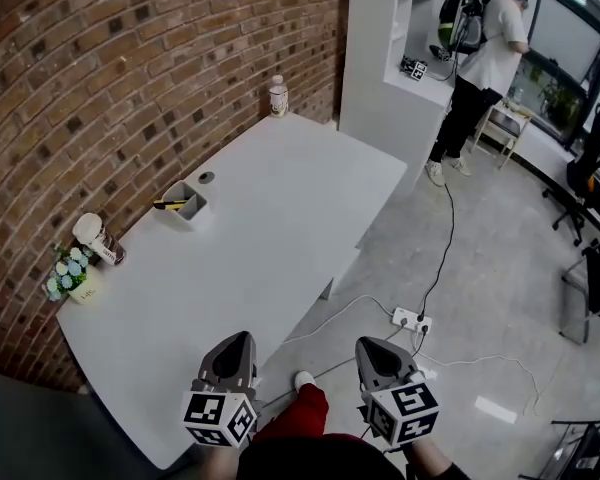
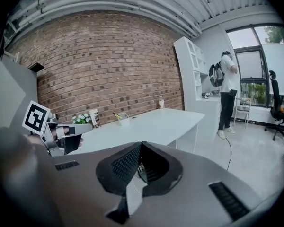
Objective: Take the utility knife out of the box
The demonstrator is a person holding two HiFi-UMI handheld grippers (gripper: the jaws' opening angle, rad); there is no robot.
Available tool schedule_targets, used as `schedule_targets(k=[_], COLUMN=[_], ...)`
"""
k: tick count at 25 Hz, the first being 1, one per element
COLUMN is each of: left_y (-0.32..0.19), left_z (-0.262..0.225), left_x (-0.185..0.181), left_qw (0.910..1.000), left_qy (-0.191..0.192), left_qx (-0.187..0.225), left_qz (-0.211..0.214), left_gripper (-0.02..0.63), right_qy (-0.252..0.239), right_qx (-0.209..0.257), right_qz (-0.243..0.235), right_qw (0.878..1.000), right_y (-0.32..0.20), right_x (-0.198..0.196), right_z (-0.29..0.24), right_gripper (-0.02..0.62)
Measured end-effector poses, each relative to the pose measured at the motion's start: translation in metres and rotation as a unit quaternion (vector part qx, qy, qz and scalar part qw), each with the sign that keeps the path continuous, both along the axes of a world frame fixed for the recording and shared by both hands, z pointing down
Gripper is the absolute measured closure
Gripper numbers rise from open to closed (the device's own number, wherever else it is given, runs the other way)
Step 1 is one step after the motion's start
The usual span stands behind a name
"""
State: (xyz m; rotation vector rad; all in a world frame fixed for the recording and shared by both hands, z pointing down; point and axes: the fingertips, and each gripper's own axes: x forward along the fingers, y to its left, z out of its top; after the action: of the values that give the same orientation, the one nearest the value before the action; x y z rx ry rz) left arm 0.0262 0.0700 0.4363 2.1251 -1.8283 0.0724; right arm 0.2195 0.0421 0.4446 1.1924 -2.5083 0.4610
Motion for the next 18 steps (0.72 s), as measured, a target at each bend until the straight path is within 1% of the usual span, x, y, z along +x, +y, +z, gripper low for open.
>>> schedule_targets(k=[4,8,18], left_y=[-0.027,-0.051,-0.086], left_z=[0.004,0.005,0.011], left_x=[-0.012,-0.023,-0.070], left_qw=[0.9999,0.9995,0.9963], left_qy=[0.001,0.009,0.023], left_qx=[-0.007,-0.014,-0.025], left_qz=[-0.012,-0.026,-0.079], left_gripper=[0.607,0.607,0.606], right_qy=[0.002,0.007,0.016], right_qx=[-0.007,-0.010,-0.028], right_qz=[-0.007,-0.028,-0.086], right_qw=[1.000,1.000,0.996], right_y=[-0.033,-0.064,-0.115], right_x=[-0.011,-0.027,-0.086], right_z=[0.002,0.001,0.007], right_gripper=[0.588,0.588,0.588])
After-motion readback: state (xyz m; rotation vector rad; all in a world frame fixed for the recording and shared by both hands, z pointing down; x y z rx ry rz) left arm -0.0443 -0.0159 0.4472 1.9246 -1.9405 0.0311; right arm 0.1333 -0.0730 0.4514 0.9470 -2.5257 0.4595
